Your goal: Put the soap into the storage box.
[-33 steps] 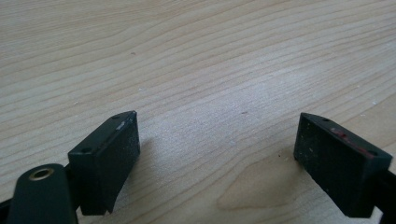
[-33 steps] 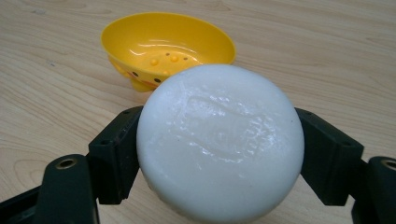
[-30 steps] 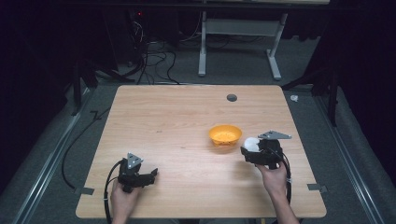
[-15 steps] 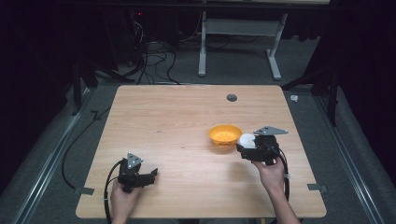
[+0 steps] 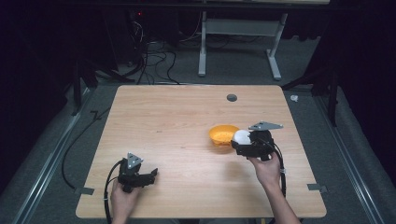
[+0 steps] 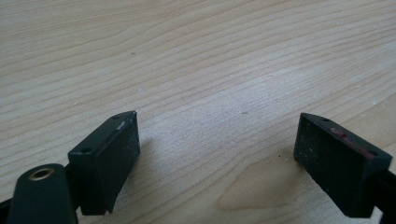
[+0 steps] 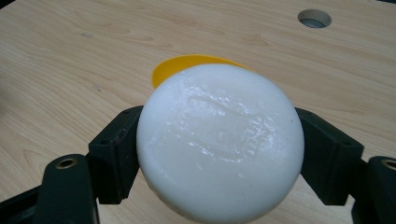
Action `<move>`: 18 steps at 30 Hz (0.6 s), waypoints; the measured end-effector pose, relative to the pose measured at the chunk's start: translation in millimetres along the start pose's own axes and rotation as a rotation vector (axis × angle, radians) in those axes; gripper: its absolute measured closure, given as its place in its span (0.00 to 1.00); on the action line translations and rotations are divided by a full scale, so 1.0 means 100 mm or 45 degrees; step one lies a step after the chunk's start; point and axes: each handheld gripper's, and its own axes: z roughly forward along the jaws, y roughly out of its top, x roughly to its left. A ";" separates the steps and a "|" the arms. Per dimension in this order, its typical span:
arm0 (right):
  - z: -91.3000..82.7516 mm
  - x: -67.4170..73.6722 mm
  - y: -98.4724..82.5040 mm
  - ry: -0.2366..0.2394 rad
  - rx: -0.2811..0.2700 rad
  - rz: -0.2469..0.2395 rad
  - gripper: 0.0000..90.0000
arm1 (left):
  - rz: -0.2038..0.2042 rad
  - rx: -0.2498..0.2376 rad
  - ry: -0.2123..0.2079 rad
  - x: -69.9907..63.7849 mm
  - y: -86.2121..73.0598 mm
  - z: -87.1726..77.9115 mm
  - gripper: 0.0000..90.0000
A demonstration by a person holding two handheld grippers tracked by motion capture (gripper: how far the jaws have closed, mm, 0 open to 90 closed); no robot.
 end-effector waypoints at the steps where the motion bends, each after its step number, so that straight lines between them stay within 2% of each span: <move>1: 0.00 0.01 0.01 0.003 -0.002 0.002 0.27 | 0.000 0.000 0.000 0.00 0.00 0.00 0.16; 18: 0.13 0.06 0.20 0.041 0.017 -0.014 0.27 | 0.000 0.000 0.000 0.00 0.00 0.00 0.16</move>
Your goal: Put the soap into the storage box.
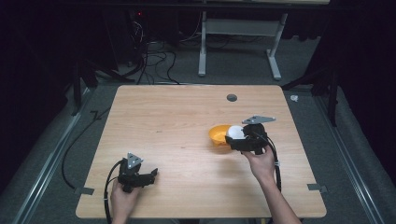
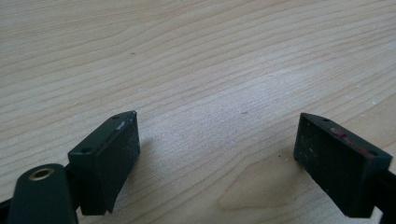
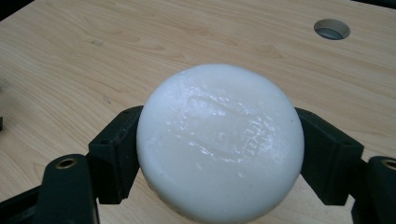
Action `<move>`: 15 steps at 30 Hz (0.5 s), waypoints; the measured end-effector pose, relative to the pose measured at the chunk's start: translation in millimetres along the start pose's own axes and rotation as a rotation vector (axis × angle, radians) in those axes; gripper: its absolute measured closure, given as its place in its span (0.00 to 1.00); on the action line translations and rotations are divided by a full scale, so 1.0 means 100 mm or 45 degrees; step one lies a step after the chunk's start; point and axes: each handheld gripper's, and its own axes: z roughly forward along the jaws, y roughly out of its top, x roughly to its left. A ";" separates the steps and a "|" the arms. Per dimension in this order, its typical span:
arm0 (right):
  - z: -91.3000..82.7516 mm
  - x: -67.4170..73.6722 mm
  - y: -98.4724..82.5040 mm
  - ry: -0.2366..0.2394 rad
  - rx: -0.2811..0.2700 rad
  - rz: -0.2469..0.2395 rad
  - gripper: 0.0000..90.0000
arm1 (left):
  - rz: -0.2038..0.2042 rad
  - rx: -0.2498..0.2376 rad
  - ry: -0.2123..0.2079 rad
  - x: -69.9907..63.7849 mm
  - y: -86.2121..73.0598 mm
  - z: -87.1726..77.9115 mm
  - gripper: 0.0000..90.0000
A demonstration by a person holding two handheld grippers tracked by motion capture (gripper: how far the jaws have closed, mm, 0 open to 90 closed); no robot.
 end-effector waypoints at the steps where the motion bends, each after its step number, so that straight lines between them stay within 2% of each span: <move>1: 0.01 0.00 0.01 0.000 0.002 -0.001 0.27 | 0.000 0.000 0.000 0.00 0.00 0.00 0.16; 15: 0.13 0.01 0.10 0.011 0.020 -0.001 0.27 | 0.000 0.000 0.000 0.00 0.00 0.00 0.16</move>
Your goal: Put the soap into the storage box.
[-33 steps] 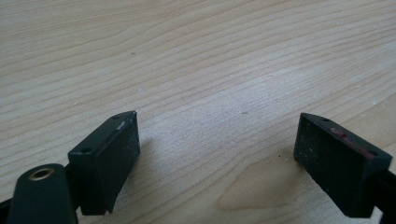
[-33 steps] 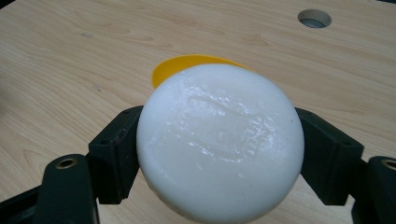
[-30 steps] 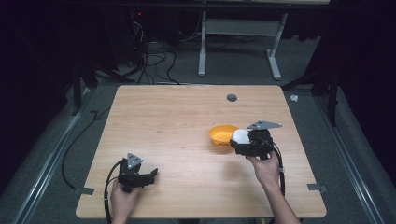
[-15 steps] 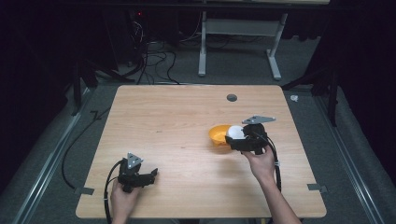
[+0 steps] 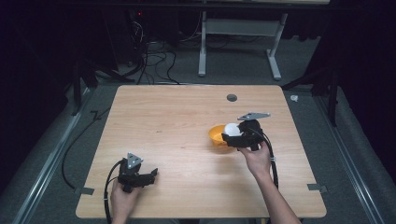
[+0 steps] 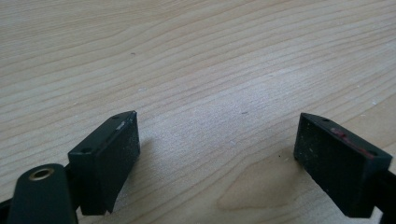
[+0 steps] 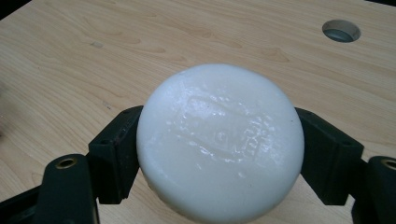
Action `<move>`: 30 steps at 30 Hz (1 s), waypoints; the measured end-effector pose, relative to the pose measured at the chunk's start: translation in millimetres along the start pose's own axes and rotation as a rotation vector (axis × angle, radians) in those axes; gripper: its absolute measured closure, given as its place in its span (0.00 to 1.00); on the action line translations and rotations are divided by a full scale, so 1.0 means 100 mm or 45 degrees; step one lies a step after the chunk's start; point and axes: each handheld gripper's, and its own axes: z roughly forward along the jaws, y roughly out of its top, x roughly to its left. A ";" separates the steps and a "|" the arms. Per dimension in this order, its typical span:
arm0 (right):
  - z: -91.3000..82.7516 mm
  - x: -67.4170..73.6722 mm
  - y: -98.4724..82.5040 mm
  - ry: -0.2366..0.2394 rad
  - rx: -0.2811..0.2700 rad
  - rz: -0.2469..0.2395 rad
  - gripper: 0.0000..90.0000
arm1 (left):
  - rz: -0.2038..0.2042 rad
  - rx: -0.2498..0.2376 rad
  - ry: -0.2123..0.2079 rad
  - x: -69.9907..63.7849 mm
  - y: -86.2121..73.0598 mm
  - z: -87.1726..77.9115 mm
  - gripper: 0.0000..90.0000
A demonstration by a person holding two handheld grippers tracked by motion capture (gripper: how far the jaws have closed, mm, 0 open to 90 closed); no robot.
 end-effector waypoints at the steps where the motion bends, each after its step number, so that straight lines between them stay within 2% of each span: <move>1: 0.02 0.00 0.02 -0.002 0.006 0.007 0.27 | 0.000 0.002 0.000 0.00 0.00 0.00 0.16; 17: 0.15 -0.03 0.06 -0.010 0.030 0.039 0.27 | 0.000 0.000 0.000 0.00 0.00 0.00 0.16; 30: 0.31 -0.02 0.15 -0.046 0.073 0.011 0.27 | 0.000 0.000 0.000 0.00 0.00 0.00 0.16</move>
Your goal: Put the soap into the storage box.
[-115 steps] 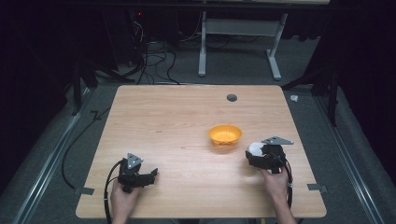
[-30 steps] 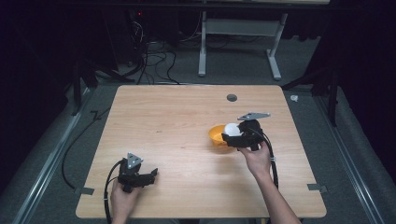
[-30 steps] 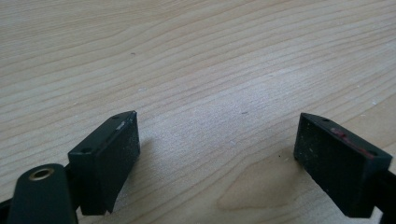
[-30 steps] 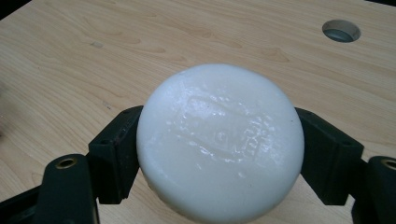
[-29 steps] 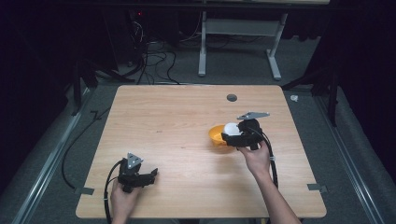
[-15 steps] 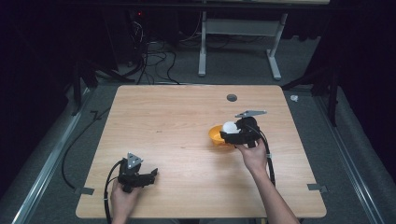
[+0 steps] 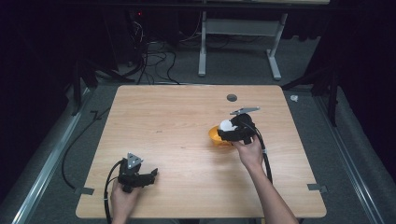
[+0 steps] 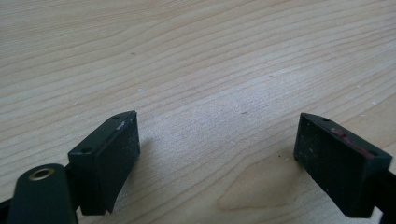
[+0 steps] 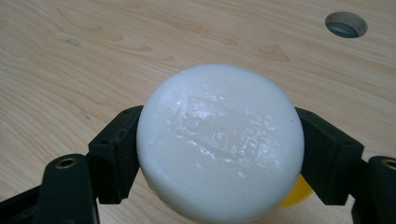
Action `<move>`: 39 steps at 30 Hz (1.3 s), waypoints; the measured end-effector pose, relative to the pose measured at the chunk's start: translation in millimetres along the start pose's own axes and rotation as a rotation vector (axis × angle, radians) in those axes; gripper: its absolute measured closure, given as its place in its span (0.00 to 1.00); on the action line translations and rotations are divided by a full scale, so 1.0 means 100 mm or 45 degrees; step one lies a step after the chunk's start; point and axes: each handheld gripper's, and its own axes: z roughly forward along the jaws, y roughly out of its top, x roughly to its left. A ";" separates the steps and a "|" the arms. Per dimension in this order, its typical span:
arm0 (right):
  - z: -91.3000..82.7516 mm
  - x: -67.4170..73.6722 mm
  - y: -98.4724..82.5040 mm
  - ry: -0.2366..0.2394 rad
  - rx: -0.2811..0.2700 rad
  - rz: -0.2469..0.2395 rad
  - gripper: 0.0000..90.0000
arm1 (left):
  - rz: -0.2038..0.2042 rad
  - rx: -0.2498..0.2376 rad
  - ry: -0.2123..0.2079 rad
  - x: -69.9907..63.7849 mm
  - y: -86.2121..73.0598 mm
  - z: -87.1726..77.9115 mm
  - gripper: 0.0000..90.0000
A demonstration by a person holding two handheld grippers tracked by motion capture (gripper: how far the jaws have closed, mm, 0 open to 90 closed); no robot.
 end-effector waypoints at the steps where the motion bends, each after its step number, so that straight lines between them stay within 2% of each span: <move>1: 0.02 0.00 0.01 -0.004 0.009 0.003 0.27 | 0.000 0.000 0.000 0.00 0.00 0.00 0.16; 18: 0.27 -0.04 -0.01 -0.030 0.081 0.034 0.27 | 0.000 0.000 0.000 0.00 0.00 0.00 0.16; 39: 0.47 -0.08 -0.06 -0.043 0.148 0.076 0.27 | 0.001 0.003 0.000 0.00 0.00 0.00 0.16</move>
